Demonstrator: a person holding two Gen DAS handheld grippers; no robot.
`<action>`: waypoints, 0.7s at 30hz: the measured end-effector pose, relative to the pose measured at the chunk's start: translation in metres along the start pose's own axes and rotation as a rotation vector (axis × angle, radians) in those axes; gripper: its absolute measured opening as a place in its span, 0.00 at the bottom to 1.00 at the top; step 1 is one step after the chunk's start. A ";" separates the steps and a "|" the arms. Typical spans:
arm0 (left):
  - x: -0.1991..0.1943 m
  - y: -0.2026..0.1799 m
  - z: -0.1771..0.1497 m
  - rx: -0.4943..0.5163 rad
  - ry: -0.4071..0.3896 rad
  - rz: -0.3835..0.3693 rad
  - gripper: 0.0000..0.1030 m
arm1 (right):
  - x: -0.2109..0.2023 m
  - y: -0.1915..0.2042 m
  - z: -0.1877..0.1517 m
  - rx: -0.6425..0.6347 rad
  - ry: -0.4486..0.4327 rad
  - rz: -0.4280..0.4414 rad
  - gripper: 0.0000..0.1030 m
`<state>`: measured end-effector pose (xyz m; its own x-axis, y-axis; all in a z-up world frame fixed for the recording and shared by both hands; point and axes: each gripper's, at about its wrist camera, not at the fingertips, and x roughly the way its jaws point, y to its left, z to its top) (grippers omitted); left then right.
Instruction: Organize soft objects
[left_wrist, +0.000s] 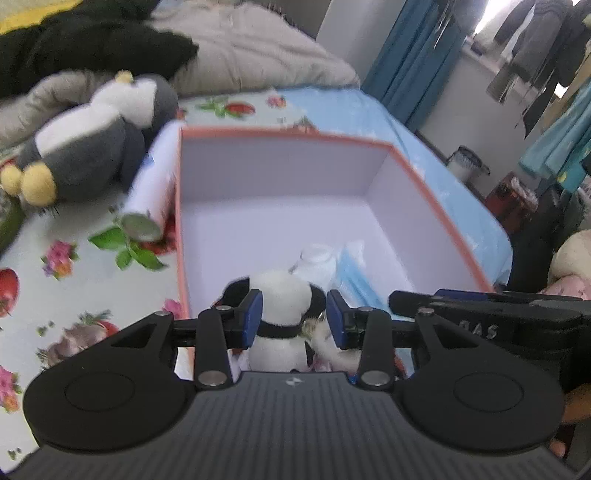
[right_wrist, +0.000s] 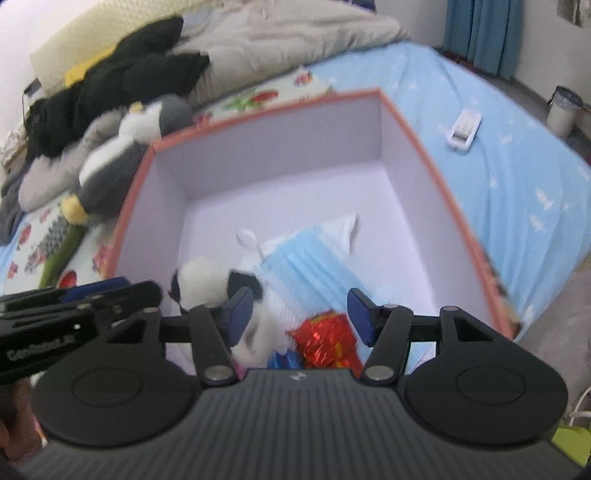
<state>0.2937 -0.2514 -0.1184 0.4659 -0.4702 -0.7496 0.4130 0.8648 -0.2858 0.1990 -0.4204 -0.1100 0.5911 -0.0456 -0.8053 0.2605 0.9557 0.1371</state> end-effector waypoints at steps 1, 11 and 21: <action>-0.009 0.000 0.002 -0.002 -0.013 -0.004 0.42 | -0.010 0.001 0.003 -0.002 -0.024 -0.003 0.58; -0.113 -0.022 0.006 0.039 -0.156 -0.017 0.42 | -0.106 0.016 0.001 -0.030 -0.194 0.024 0.58; -0.203 -0.040 -0.030 0.057 -0.260 -0.018 0.42 | -0.181 0.038 -0.020 -0.072 -0.314 0.051 0.58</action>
<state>0.1587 -0.1854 0.0275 0.6402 -0.5212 -0.5643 0.4631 0.8480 -0.2579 0.0871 -0.3696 0.0294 0.8113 -0.0741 -0.5800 0.1765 0.9767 0.1221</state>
